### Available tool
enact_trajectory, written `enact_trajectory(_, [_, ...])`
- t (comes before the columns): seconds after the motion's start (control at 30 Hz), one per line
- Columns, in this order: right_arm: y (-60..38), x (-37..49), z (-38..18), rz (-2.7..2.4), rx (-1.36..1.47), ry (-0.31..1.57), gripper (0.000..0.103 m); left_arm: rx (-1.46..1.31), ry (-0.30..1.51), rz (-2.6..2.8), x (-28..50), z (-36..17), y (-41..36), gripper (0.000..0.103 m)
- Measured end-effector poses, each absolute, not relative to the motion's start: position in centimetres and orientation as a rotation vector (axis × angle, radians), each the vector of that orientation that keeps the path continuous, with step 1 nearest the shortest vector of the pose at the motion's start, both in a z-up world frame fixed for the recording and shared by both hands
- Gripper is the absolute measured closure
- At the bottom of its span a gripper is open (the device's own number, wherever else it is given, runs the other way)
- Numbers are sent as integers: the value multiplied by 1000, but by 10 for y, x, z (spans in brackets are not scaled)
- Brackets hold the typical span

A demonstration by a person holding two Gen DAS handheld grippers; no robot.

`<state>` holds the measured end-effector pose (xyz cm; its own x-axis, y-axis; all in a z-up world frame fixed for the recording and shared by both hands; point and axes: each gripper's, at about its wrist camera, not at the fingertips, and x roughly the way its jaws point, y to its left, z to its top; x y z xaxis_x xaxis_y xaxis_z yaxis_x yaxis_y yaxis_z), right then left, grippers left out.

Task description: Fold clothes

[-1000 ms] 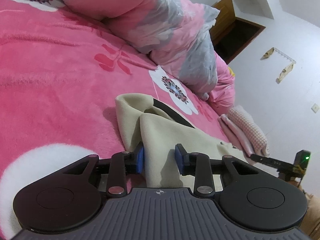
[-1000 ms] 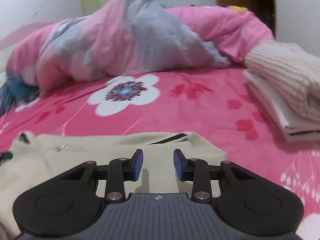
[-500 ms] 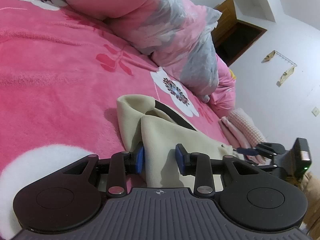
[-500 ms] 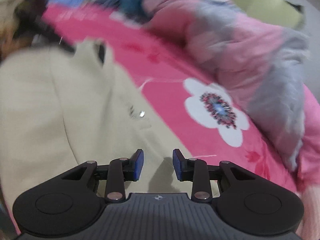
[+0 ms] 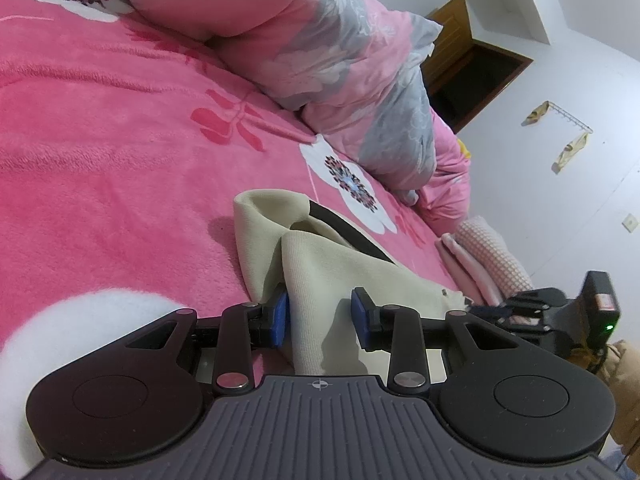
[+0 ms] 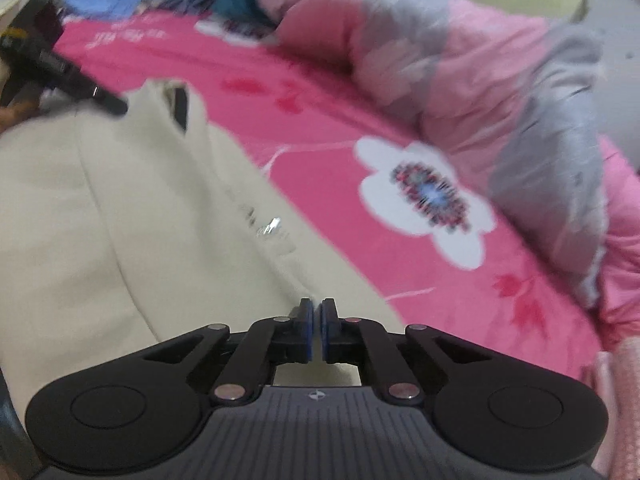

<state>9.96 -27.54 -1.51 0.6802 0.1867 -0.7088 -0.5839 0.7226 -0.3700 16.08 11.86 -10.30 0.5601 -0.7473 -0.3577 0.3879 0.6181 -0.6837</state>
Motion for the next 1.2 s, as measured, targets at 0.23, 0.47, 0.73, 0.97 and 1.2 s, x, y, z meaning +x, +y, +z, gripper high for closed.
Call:
enact_trajectory(0.23, [-280, 114, -28, 378, -590, 672, 99, -587, 685, -714, 160, -103, 118, 70])
enact_trajectory(0.47, [-337, 114, -13, 155, -286, 635, 83, -588, 686, -714, 161, -102, 118, 70])
enact_trajectory(0.73, [-444, 84, 2, 38, 107, 666, 68, -573, 673, -708, 159, -101, 117, 72])
enact_trajectory(0.97, [-454, 99, -26, 81, 157, 744, 68, -508, 576, -708, 142, -82, 117, 79])
enact_trajectory(1.2, [-473, 119, -40, 134, 262, 785, 64, -401, 514, -715, 134, -59, 107, 81])
